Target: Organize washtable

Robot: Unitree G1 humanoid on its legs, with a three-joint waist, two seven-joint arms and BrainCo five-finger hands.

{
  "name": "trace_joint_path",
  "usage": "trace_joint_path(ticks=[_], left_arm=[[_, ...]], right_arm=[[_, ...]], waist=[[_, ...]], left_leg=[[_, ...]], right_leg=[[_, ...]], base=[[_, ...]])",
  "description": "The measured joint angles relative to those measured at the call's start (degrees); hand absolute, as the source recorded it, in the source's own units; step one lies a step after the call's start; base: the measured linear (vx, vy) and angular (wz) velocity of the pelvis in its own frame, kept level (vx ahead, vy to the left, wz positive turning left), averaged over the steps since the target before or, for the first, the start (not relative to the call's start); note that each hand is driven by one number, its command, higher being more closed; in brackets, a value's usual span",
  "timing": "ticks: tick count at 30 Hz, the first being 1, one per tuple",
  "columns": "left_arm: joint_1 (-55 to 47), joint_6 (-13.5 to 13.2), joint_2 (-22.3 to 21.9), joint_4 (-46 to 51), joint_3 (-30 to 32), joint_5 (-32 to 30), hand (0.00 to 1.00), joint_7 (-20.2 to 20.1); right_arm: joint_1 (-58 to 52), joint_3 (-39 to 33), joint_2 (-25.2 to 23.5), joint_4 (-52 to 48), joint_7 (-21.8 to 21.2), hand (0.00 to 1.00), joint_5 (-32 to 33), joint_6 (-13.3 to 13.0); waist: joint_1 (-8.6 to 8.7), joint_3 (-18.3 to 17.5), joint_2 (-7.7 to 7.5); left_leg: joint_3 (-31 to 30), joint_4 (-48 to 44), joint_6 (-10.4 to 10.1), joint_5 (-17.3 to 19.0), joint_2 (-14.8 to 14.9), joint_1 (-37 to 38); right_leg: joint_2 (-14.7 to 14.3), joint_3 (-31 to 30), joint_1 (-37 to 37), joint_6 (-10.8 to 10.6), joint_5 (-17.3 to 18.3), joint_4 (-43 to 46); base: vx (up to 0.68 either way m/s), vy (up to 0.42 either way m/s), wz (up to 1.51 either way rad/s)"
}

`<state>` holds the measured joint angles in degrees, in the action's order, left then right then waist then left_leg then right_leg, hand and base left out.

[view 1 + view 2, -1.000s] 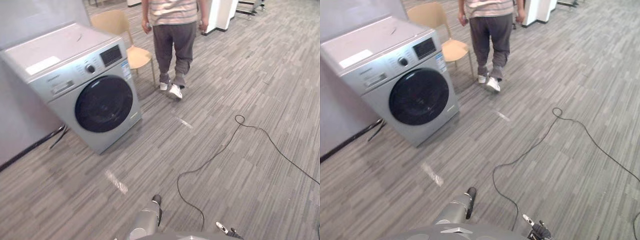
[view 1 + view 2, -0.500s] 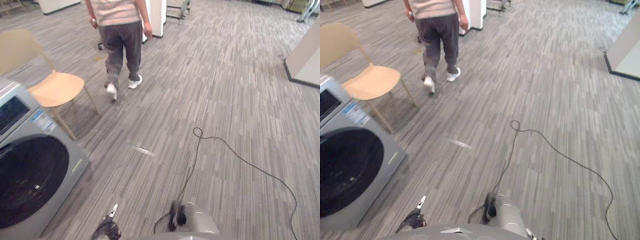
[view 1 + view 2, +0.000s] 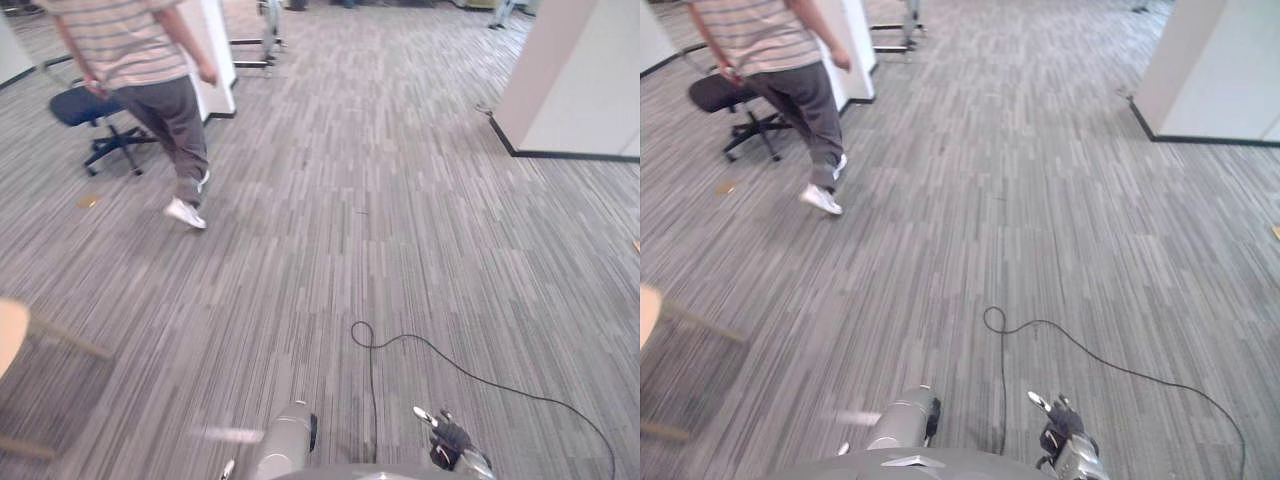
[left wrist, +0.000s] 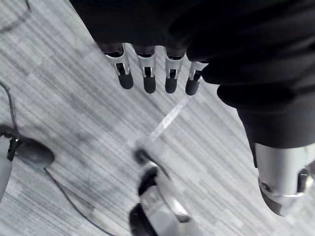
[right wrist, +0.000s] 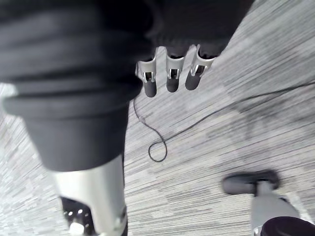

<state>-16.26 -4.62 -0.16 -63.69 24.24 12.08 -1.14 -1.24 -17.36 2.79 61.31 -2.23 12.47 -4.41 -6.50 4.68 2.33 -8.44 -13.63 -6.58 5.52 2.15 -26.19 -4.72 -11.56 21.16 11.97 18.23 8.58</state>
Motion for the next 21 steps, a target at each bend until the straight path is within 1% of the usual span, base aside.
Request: trace_joint_path(ticks=[1, 2, 3, 4, 5, 6, 7, 8, 9, 10, 11, 12, 13, 14, 15, 16, 17, 18, 19, 20, 21], left_arm=[[-0.6, 0.1, 0.0, -1.6, 0.1, 0.0, 0.00, 0.2], [-1.6, 0.1, 0.3, -2.7, 0.7, 0.0, 0.00, 0.5], [-2.0, 0.1, 1.0, -3.2, 1.3, 0.0, 0.00, 0.3], [-1.5, 0.3, 3.0, -3.3, 1.9, 0.0, 0.00, 0.6], [-0.8, 0.4, 3.3, -3.1, 1.8, 0.1, 0.00, 0.6], [0.7, 0.4, 3.9, -2.3, 0.4, 0.0, 0.00, 0.6], [1.3, 0.4, 3.6, -1.4, -0.2, -0.1, 0.00, 0.6], [3.5, 0.4, 3.4, -0.3, -1.8, -0.1, 0.00, 0.4], [4.9, 0.4, 3.2, 0.3, -2.7, -0.1, 0.00, 0.4], [7.5, 0.0, 2.7, 1.0, -4.3, -0.2, 0.00, 0.4], [8.6, -0.3, 2.6, 1.1, -4.9, -0.2, 0.00, 0.4], [10.1, -0.6, 2.2, 2.0, -5.3, -0.1, 0.00, 0.2], [11.6, -0.6, 1.0, 3.1, -6.2, -0.1, 0.00, 0.1], [11.7, -0.9, 0.0, 3.3, -6.0, -0.2, 0.00, 0.1], [11.6, -0.8, -0.2, 3.4, -6.0, -0.1, 0.00, 0.2], [10.7, -0.7, -2.0, 2.7, -5.8, -0.2, 0.00, 0.2], [10.8, -0.6, -2.4, 3.1, -4.5, -0.4, 0.00, 0.1], [11.4, -0.6, -3.1, 3.3, -3.0, -0.8, 0.00, 0.2], [11.1, -0.6, -3.5, 3.4, -0.9, -1.2, 0.00, 0.3], [10.9, -0.6, -3.4, 3.1, -0.5, -1.2, 0.00, 0.4], [10.4, -0.6, -2.5, 2.7, -0.7, -1.2, 0.00, 0.5]], right_arm=[[-0.8, 0.0, 0.0, 0.3, 0.0, 0.00, 0.0, 0.0], [-2.9, -0.6, -0.7, 0.5, 0.0, 0.00, 0.0, 0.1], [-4.3, -1.2, -1.0, 0.8, 0.0, 0.00, -0.1, 0.1], [-5.7, -3.9, -1.2, 3.2, 0.0, 0.00, -0.1, 0.3], [-6.9, -4.9, -1.1, 4.4, 0.0, 0.00, -0.1, 0.5], [-7.4, -6.4, -0.9, 5.8, -0.1, 0.00, -0.1, 0.9], [-8.1, -7.5, -0.5, 5.7, -0.1, 0.00, -0.2, 0.9], [-9.3, -8.2, -0.1, 5.2, -0.2, 0.00, -0.4, 0.9], [-9.8, -8.9, 0.0, 4.7, -0.3, 0.00, -0.4, 0.9], [-11.5, -9.2, -0.3, 3.6, -0.4, 0.00, -0.7, 1.0], [-11.7, -9.2, -0.6, 3.7, -0.3, 0.00, -0.7, 1.0], [-12.5, -9.1, -1.0, 3.7, -0.3, 0.00, -0.7, 1.3], [-13.7, -8.7, -1.3, 3.5, -0.2, 0.00, -0.7, 1.4], [-14.4, -9.1, -1.4, 3.4, -0.3, 0.00, -0.2, 1.5], [-14.7, -9.4, -1.3, 3.5, -0.1, 0.00, -0.3, 1.5], [-15.3, -9.4, -0.1, 3.6, 0.0, 0.00, -0.8, 2.5], [-15.2, -9.5, -0.1, 3.7, 0.0, 0.00, -1.1, 2.7], [-14.9, -9.5, 0.3, 3.4, 0.1, 0.00, -1.2, 2.6], [-14.7, -9.2, 1.3, 2.5, 0.0, 0.00, -1.6, 2.7], [-14.4, -9.3, 1.4, 1.8, 0.1, 0.00, -1.6, 2.6], [-13.1, -9.5, 1.2, 1.6, 0.2, 0.00, -1.0, 2.4]], waist=[[-0.22, -0.5, -0.10], [0.07, -2.5, -3.30], [0.70, -3.0, -5.55], [1.76, -2.5, -7.33], [2.62, -2.2, -7.29], [3.40, -1.5, -7.15], [4.24, -1.3, -5.90], [4.56, -1.0, -4.48], [4.52, -1.0, -3.45], [5.09, -1.1, -2.22], [5.58, -1.1, -2.17], [6.12, -1.0, -2.57], [6.10, -1.1, -2.71], [6.53, -1.4, -2.82], [7.26, -2.0, -2.21], [8.66, -4.8, -0.24], [8.81, -4.7, -0.01], [8.38, -4.6, 0.89], [7.41, -4.3, 1.23], [7.09, -3.9, 0.76], [6.52, -3.2, 1.05]], left_leg=[[2.5, -5.2, 0.5, -6.1, -0.7, -0.6], [5.3, -9.5, 2.8, -7.2, -4.1, -0.5], [6.8, -11.2, 5.2, -5.2, -5.7, 0.1], [7.9, -13.4, 8.8, -0.1, -9.5, 4.4], [7.3, -13.6, 9.5, 1.5, -10.5, 6.6], [6.5, -12.8, 10.2, 3.5, -11.5, 11.8], [5.3, -11.5, 10.9, 5.1, -11.5, 15.3], [3.5, -8.6, 12.2, 7.2, -10.5, 20.2], [3.0, -7.1, 12.3, 7.8, -9.5, 22.7], [1.1, -4.2, 12.6, 9.3, -7.6, 26.9], [0.1, -3.1, 12.8, 10.0, -7.2, 29.0], [-1.1, -1.8, 12.7, 11.4, -6.8, 31.9], [-1.9, -1.6, 12.9, 14.3, -6.2, 34.7], [-2.9, -1.3, 13.1, 17.0, -5.7, 37.3], [-3.7, -1.1, 12.9, 17.8, -4.6, 38.2], [-6.3, -4.9, 12.0, 18.8, -2.3, 38.4], [-6.3, -10.5, 11.1, 18.3, -2.0, 36.9], [-5.6, -19.6, 7.9, 14.9, -2.0, 34.1], [-5.2, -31.6, 4.9, 4.0, -3.4, 29.6], [-5.3, -37.1, 3.9, -1.1, -3.9, 27.3], [-2.8, -46.3, 3.9, -2.7, -3.1, 23.8]], right_leg=[[1.1, -1.6, 0.2, -1.4, 1.9, 5.1], [4.4, -1.8, -3.3, -4.3, 2.8, 17.0], [6.1, -1.8, -6.0, -7.7, 0.9, 24.6], [7.1, -2.5, -10.8, -17.1, -14.0, 40.5], [7.0, -2.3, -12.3, -20.3, -20.1, 45.2], [7.4, 0.6, -16.9, -18.4, -19.0, 55.0], [7.5, 3.8, -20.8, -14.9, -15.0, 59.0], [6.3, 7.4, -26.4, -12.8, -9.8, 59.6], [5.5, 8.7, -29.5, -12.5, -7.4, 58.0], [4.0, 12.1, -35.4, -12.5, -3.3, 49.6], [4.2, 13.2, -37.3, -13.1, -2.8, 44.9], [5.2, 14.8, -39.6, -13.6, -3.2, 36.8], [6.0, 15.7, -41.6, -14.6, -5.8, 24.3], [6.2, 15.2, -42.5, -15.2, -11.0, 12.3], [6.1, 15.7, -43.0, -15.0, -14.1, 11.4], [4.8, 18.4, -42.6, -13.1, -18.4, 12.5], [4.6, 19.1, -41.8, -12.1, -20.4, 13.0], [3.8, 20.3, -39.6, -10.0, -19.0, 13.6], [2.9, 19.9, -35.7, -8.2, -17.2, 12.3], [2.6, 19.6, -33.3, -7.4, -16.5, 10.7], [1.2, 18.1, -27.9, -6.2, -15.5, 8.3]], base=[[0.55, 0.287, -1.00], [0.72, 0.176, -0.54], [1.03, 0.077, -0.04], [0.91, -0.024, 0.22], [1.01, -0.005, 0.40], [0.77, -0.009, 0.31], [0.85, 0.001, 0.26], [0.68, -0.007, 0.14], [0.73, -0.042, 0.32], [0.57, -0.076, 0.44], [0.37, -0.051, 0.64], [0.03, -0.003, 0.51], [0.16, -0.099, 0.47], [0.38, -0.215, 0.41], [0.89, -0.392, 0.76], [0.78, -0.357, 0.79], [0.83, -0.348, 0.68], [0.58, -0.305, 0.10], [0.49, -0.274, -0.14], [0.42, -0.259, -0.34], [0.30, -0.201, -0.45]])
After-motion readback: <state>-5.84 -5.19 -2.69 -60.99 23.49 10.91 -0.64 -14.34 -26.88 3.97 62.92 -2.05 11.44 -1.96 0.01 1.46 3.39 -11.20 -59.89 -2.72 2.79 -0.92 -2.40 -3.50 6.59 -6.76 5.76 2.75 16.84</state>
